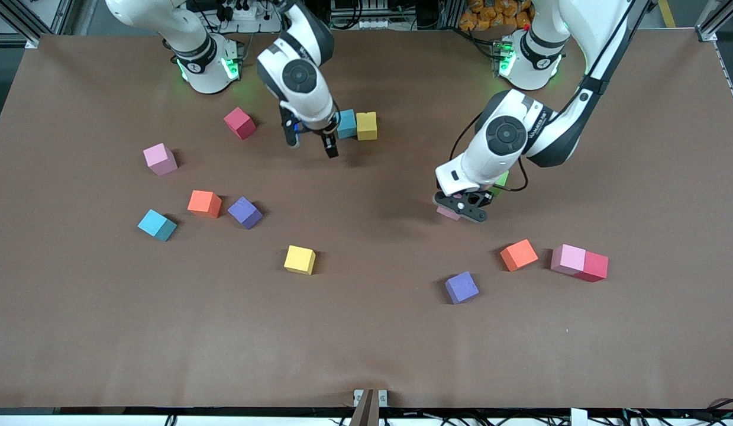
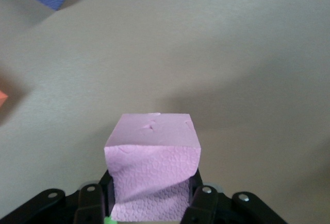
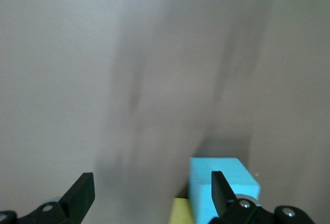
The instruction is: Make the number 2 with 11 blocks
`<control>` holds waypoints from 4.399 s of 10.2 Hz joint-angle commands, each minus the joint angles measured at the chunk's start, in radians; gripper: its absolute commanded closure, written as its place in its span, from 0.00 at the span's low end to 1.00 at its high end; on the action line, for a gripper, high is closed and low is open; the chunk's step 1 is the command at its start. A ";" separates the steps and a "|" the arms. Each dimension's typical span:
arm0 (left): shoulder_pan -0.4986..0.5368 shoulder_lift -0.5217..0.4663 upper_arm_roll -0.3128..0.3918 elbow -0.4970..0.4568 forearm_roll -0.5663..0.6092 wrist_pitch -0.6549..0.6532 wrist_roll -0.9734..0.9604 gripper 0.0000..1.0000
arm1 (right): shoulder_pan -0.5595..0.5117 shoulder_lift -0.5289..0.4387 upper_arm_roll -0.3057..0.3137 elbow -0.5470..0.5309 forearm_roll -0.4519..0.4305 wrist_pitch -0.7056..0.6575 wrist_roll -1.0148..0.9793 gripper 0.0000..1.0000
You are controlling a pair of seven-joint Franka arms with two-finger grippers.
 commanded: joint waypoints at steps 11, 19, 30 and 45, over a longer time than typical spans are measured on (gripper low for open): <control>-0.017 0.024 -0.345 -0.192 0.217 -0.015 0.260 0.48 | -0.354 0.290 0.009 0.631 -0.178 -0.320 -0.708 0.00; -0.125 0.102 -0.347 -0.179 0.262 -0.010 0.364 0.52 | -0.367 0.379 0.010 0.720 -0.187 -0.313 -1.101 0.00; -0.195 0.160 -0.316 -0.110 0.261 -0.009 0.401 0.51 | -0.334 0.592 0.010 0.856 -0.312 -0.167 -1.345 0.00; -0.259 0.186 -0.252 -0.075 0.281 -0.018 0.415 0.51 | -0.314 0.669 0.010 0.902 -0.353 -0.162 -1.245 0.00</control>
